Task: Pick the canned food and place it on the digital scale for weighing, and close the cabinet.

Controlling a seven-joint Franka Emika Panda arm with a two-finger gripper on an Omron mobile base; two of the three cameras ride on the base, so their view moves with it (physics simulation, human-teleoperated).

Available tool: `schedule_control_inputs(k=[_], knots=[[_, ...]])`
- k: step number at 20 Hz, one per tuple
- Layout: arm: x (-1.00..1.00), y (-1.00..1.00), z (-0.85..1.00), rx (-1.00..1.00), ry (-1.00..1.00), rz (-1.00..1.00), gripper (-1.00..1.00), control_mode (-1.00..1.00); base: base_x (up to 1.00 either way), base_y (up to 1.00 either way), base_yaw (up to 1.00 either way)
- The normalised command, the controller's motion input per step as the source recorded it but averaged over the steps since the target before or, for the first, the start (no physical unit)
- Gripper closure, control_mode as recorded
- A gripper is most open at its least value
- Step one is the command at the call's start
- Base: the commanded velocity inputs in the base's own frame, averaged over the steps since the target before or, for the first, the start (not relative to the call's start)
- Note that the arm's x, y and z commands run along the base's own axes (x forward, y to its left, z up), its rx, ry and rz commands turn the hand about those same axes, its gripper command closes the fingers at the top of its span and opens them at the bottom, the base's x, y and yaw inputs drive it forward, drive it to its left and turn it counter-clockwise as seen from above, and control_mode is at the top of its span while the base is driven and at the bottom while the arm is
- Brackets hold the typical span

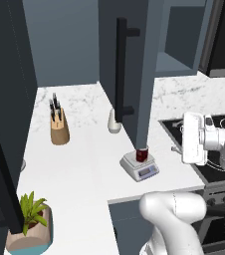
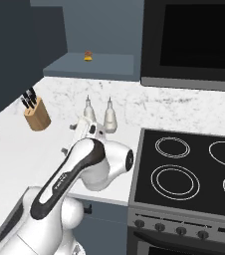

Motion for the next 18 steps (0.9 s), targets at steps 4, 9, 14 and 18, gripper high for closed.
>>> schedule_control_inputs(k=[4,9,14,18], knots=[[-1.00,0.05,1.00,0.00,-0.05,0.00,-1.00,-1.00,0.00,0.00,0.00],[-1.00,0.05,1.00,0.00,-0.12,0.02,-1.00,-1.00,0.00,0.00,0.00],[-1.00,0.16,0.94,0.00,-0.13,0.04,-1.00,-1.00,0.00,0.00,0.00],[-0.67,0.40,0.44,0.00,-0.12,0.00,-1.00,-1.00,0.00,0.00,0.00]])
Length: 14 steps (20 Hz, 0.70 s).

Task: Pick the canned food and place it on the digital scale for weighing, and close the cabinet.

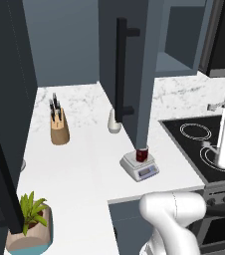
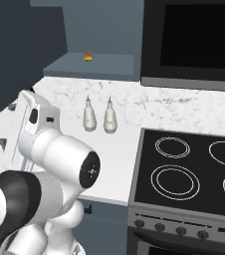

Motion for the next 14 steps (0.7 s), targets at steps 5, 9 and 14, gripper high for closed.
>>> schedule_control_inputs(k=[5,9,14], knots=[[-0.60,0.64,0.31,0.00,-0.19,0.00,-1.00,-1.00,0.00,0.00,0.00],[-0.68,0.59,0.23,0.00,-0.25,0.00,-1.00,-1.00,0.00,0.00,0.00],[-0.42,0.81,-0.03,0.00,-0.20,-0.05,-1.00,-1.00,0.00,0.00,0.00]])
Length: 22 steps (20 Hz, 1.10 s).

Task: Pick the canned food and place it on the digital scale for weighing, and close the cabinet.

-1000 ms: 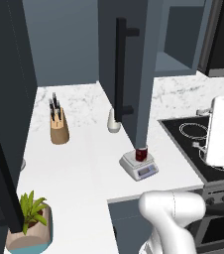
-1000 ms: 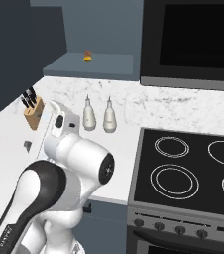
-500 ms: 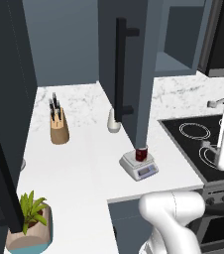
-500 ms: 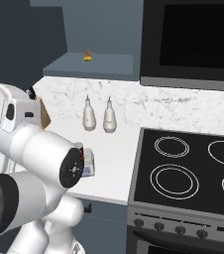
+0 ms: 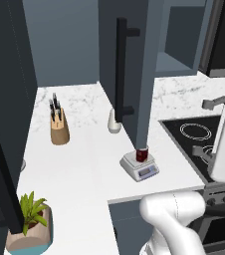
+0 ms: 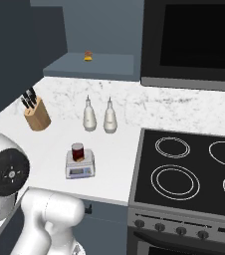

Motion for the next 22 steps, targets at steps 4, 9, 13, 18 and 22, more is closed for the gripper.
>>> schedule_control_inputs(k=[4,9,13,18,22], knots=[[0.00,0.99,-0.36,0.02,-0.20,-0.19,-1.00,-1.00,0.00,0.00,0.00],[0.00,0.87,-0.48,0.10,-0.22,-0.17,-1.00,-1.00,0.00,0.00,0.00],[0.00,0.76,-0.41,0.11,-0.25,-0.20,-1.00,-1.00,0.00,0.00,0.00],[0.00,0.73,-0.37,0.01,-0.24,-0.23,-1.00,-1.00,0.00,0.00,0.00],[0.02,0.48,-0.67,0.19,-0.30,-0.16,-1.00,-1.00,0.00,0.00,0.00]])
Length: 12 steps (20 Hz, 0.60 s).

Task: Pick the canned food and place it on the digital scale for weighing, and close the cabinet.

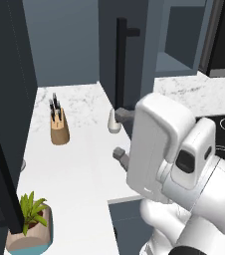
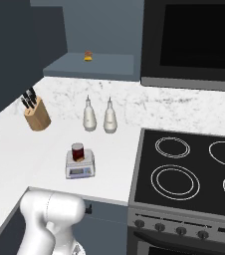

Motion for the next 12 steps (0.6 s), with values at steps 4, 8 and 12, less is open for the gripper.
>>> schedule_control_inputs(k=[4,8,12], knots=[[0.22,0.16,-0.55,0.29,-0.21,-0.12,-1.00,-1.00,0.00,0.00,0.00],[0.38,0.10,-0.28,0.17,-0.09,-0.10,-1.00,-1.00,0.00,0.00,0.00],[0.52,0.00,-0.26,0.06,0.00,-0.05,-1.00,-1.00,0.00,0.00,0.00]])
